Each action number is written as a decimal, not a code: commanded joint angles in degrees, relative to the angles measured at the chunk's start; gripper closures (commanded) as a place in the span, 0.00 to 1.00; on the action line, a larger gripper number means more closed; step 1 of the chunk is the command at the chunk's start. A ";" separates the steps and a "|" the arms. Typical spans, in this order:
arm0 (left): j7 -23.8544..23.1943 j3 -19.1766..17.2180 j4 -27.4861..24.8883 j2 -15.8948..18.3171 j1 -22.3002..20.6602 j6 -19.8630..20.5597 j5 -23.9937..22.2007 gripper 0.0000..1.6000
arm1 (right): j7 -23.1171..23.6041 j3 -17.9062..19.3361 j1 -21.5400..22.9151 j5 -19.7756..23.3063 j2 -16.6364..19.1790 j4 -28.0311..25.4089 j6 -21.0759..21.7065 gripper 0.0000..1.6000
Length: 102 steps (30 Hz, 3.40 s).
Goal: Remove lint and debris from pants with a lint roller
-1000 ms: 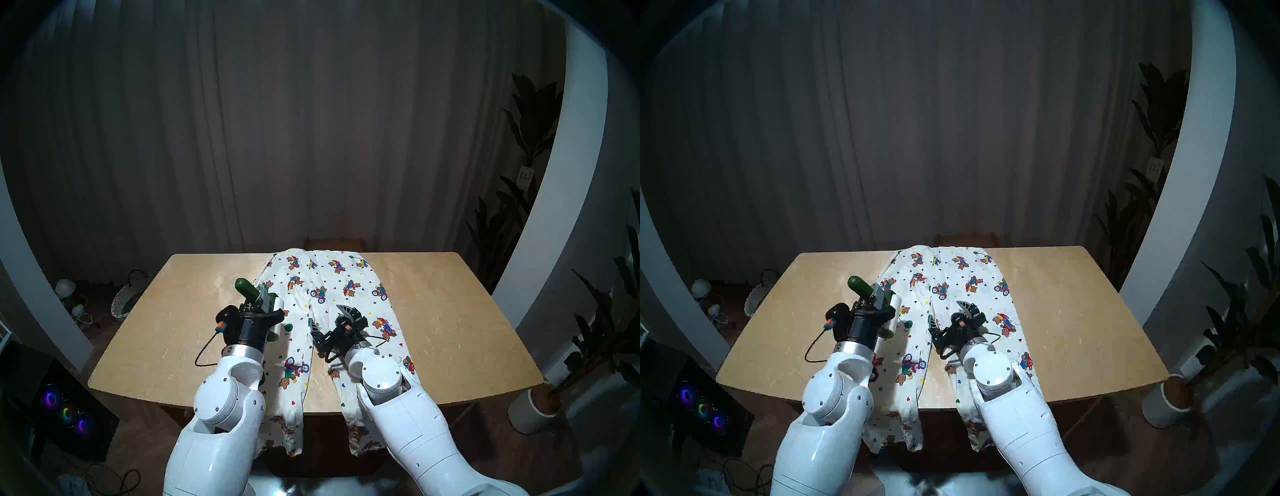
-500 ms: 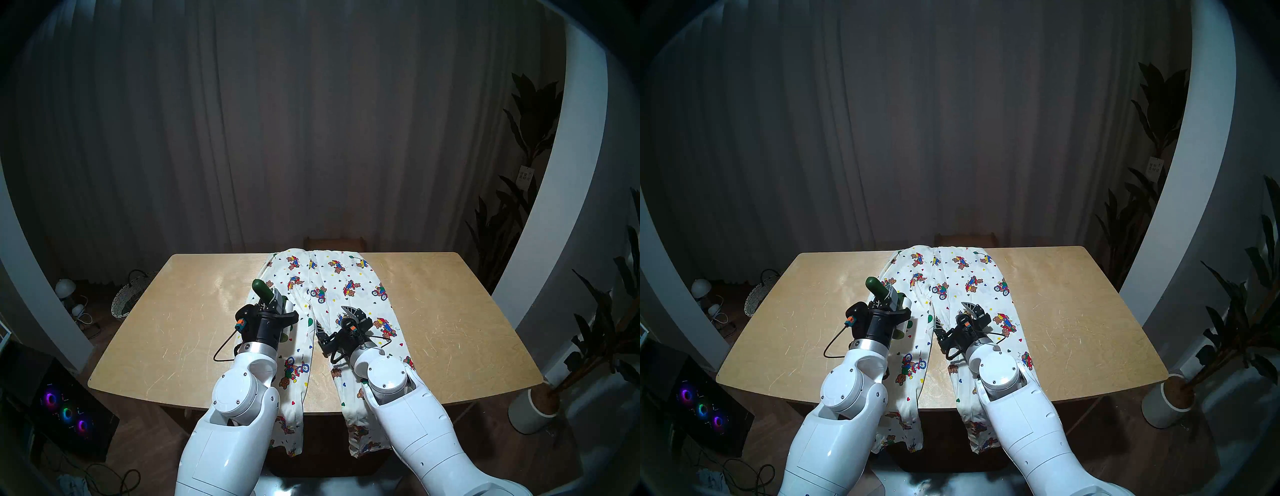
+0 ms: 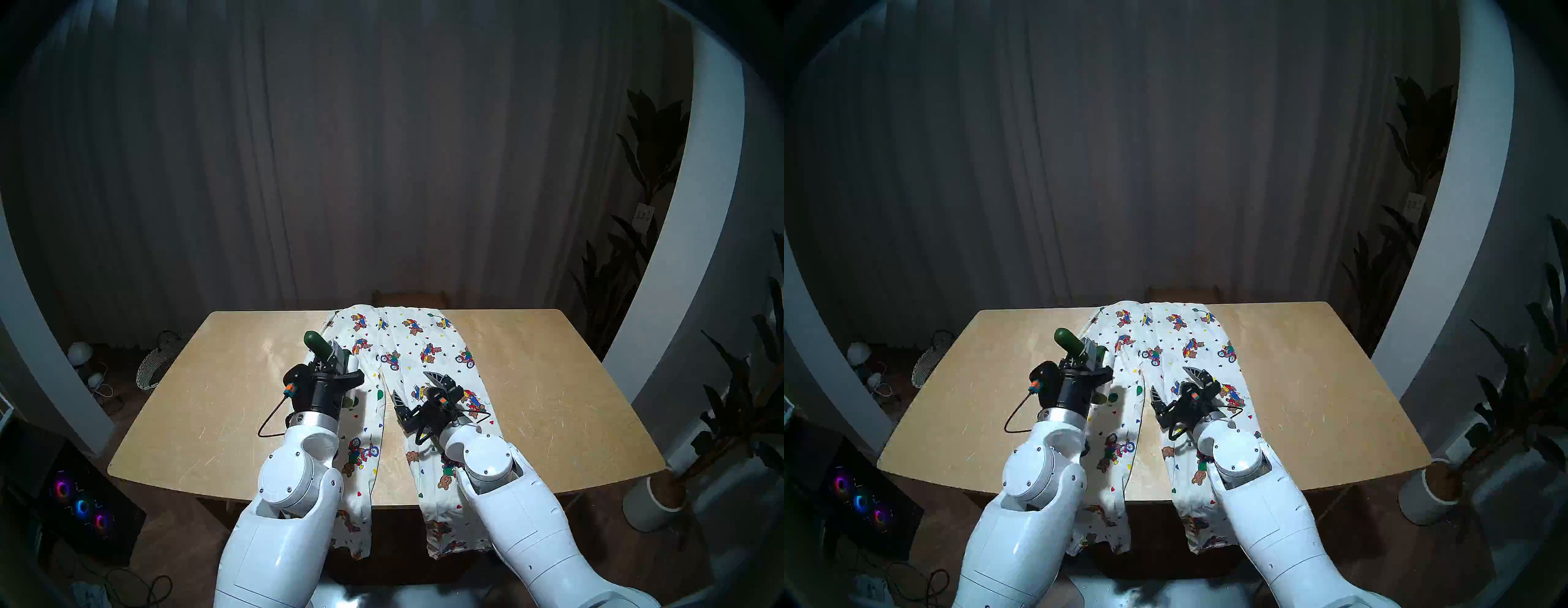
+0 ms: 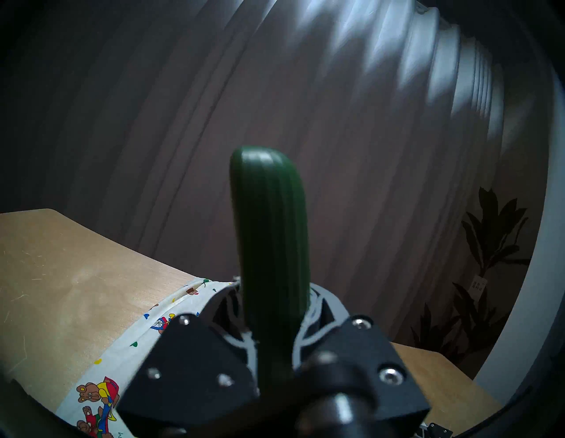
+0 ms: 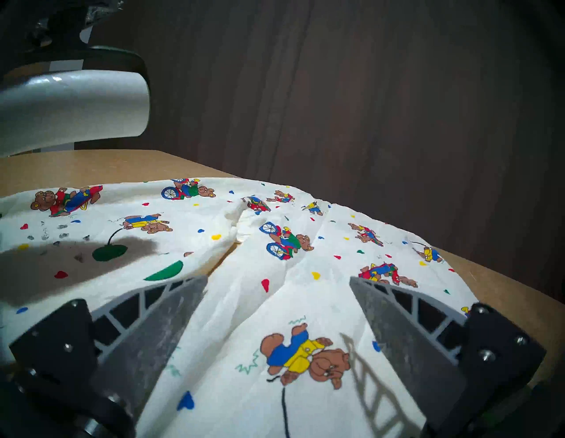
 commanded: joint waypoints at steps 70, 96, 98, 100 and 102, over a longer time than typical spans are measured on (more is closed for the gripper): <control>2.37 2.64 6.27 -0.35 -5.63 6.15 1.63 1.00 | 7.90 -6.60 10.26 -4.82 2.55 4.14 10.94 0.00; 9.78 6.68 12.45 0.76 -7.11 4.00 14.94 1.00 | 8.31 -6.61 10.11 -4.21 3.03 4.49 9.57 0.00; 9.57 6.57 12.31 0.89 -6.99 4.12 14.65 1.00 | 8.36 -6.59 9.95 -4.15 3.14 4.37 9.53 0.00; 9.15 5.94 11.38 0.90 -6.31 5.33 12.96 1.00 | 8.62 -6.83 9.77 -4.26 3.39 4.21 9.64 0.00; 8.59 5.38 10.66 0.60 -5.86 6.27 11.26 1.00 | 8.93 -6.95 9.86 -4.18 3.41 4.39 9.54 0.00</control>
